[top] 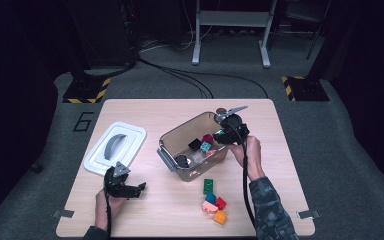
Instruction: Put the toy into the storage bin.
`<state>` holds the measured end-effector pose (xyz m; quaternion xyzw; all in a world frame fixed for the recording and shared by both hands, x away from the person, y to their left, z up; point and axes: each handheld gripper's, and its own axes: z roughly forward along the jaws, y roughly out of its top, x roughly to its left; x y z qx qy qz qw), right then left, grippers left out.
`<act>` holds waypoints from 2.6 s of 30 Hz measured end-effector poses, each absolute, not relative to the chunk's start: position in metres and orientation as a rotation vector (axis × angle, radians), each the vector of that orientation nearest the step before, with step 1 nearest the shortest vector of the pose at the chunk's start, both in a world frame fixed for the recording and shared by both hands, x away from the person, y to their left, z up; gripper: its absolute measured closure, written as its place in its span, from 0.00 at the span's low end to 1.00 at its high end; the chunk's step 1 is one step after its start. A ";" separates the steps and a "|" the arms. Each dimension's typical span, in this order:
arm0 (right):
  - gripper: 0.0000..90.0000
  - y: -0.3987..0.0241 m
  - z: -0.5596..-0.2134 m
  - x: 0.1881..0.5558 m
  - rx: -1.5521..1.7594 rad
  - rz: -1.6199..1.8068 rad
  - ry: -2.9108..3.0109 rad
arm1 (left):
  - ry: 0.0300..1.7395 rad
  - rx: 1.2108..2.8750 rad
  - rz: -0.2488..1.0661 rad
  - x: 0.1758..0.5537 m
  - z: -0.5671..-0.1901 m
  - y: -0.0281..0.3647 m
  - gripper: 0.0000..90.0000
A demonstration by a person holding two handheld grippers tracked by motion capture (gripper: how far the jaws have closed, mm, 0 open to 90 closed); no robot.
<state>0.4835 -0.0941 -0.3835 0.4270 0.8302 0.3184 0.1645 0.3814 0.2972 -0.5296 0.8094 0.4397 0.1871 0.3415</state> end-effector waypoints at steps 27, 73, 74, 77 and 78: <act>0.21 -0.107 -0.382 0.456 1.228 0.877 2.337 | 1.145 2.104 0.488 0.381 -0.530 0.297 0.05; 0.52 -0.117 -0.487 0.342 1.213 1.000 2.624 | 1.144 2.106 0.487 0.381 -0.530 0.297 0.05; 0.54 -0.117 -0.488 0.341 1.230 0.994 2.626 | 1.146 2.105 0.488 0.381 -0.530 0.297 0.05; 0.65 -0.118 -0.492 0.341 1.237 0.965 2.640 | 1.145 2.104 0.489 0.381 -0.530 0.297 0.05; 0.68 -0.118 -0.492 0.341 1.261 0.968 2.636 | 1.146 2.104 0.489 0.381 -0.530 0.297 0.05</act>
